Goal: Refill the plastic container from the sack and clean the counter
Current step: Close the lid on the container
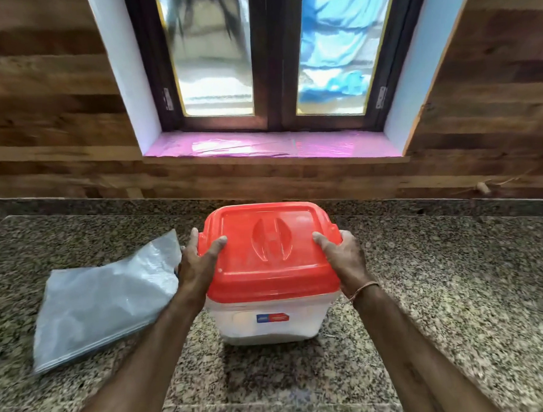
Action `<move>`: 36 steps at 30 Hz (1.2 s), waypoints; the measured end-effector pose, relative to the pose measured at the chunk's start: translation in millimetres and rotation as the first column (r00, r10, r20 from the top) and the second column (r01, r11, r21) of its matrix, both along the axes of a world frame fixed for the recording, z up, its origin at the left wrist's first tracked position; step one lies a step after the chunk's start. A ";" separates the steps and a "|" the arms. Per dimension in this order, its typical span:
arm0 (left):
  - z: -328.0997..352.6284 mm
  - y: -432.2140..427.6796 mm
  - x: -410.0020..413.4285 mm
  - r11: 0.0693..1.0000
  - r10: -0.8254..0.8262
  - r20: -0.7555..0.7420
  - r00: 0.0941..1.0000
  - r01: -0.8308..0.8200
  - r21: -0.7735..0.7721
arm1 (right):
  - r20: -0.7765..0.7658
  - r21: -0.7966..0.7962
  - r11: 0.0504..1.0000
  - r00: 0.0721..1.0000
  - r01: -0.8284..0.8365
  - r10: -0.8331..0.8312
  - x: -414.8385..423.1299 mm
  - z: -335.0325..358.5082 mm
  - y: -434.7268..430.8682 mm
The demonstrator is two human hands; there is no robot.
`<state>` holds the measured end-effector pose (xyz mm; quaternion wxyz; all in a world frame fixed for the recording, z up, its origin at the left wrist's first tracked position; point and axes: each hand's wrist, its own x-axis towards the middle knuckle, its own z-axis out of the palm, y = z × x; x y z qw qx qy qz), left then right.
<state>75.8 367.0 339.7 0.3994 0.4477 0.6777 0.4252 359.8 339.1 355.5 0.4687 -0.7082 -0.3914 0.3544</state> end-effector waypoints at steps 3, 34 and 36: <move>0.2 2.3 3.5 0.999 -0.041 -0.031 0.999 0.041 -0.005 | 0.024 -0.034 0.999 0.999 0.026 -0.025 -0.7 -2.0 -2.1; 7.9 -24.6 5.6 0.991 0.068 -0.201 0.977 -0.042 0.129 | 0.276 -0.117 0.988 0.959 0.103 -0.067 -14.7 -1.5 -21.4; 9.3 -24.0 6.8 0.991 0.055 -0.251 0.967 -0.022 0.135 | 0.474 -0.175 0.977 0.880 0.118 -0.021 -24.2 2.9 -22.8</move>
